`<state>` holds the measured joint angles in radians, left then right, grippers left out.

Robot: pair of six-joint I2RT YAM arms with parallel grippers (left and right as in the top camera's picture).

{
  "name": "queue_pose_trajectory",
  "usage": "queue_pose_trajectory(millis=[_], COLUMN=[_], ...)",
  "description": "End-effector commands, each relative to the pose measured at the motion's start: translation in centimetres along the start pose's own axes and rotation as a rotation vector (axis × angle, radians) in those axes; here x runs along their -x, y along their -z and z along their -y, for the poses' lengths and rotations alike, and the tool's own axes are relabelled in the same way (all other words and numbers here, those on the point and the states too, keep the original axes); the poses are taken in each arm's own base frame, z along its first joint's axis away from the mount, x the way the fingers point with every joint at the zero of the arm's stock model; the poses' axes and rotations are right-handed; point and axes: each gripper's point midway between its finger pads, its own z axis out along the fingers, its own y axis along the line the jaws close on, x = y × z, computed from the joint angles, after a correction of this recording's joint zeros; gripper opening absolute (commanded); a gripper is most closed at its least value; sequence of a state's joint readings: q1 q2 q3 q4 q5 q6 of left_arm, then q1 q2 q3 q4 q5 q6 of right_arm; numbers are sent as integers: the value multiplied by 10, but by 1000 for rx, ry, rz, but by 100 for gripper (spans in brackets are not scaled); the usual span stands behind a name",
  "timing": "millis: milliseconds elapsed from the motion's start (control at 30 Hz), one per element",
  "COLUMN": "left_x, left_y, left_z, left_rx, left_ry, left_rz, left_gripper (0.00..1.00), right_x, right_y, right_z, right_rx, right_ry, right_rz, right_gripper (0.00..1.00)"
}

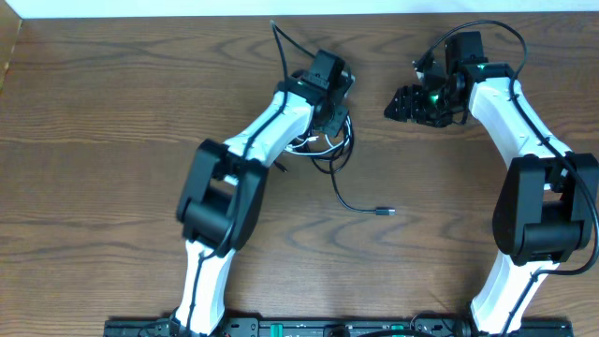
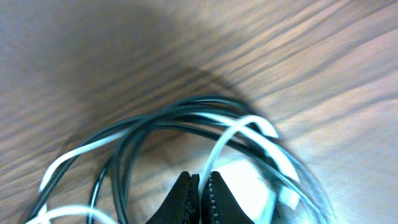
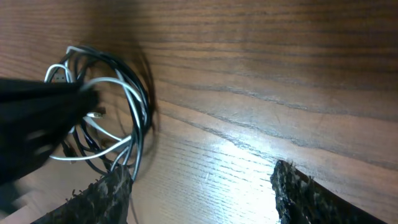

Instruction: Untangle cables

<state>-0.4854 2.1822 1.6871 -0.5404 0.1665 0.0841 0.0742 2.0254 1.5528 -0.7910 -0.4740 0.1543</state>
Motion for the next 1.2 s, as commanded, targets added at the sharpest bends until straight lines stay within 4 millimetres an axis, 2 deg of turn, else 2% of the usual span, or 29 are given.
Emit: queue_pose_trajectory(millis=[0,200,400,533,633,867,1067,1167], left_x=[43,73,89,91,94,103,105,107], left_y=[75,160,228,257,279,330,364,374], left_z=[19,29,37,40,42,48,53,64], left_rx=[-78,-81,-80,-78,-82,-108,-144,-199], left_ry=[-5,-34,-58,-67,-59,-13,30,-2], left_rz=[173,356,505,566,617,751,832,859], left_gripper=[7,7,7,7,7,7,8,8], right_x=[3,6,6,7,10,19,30,34], right_y=[6,6,6,6,6,12,38,58], right_z=[-3,-3,-4,-4,-5,-23,-46,-68], right_rx=[2,3,4,4,11,96,148,209], right_ry=[31,37,37,39,45,77,134,208], right_rz=[17,30,31,35,47,85,160,207], right_gripper=[68,68,68,63,62,61,64,68])
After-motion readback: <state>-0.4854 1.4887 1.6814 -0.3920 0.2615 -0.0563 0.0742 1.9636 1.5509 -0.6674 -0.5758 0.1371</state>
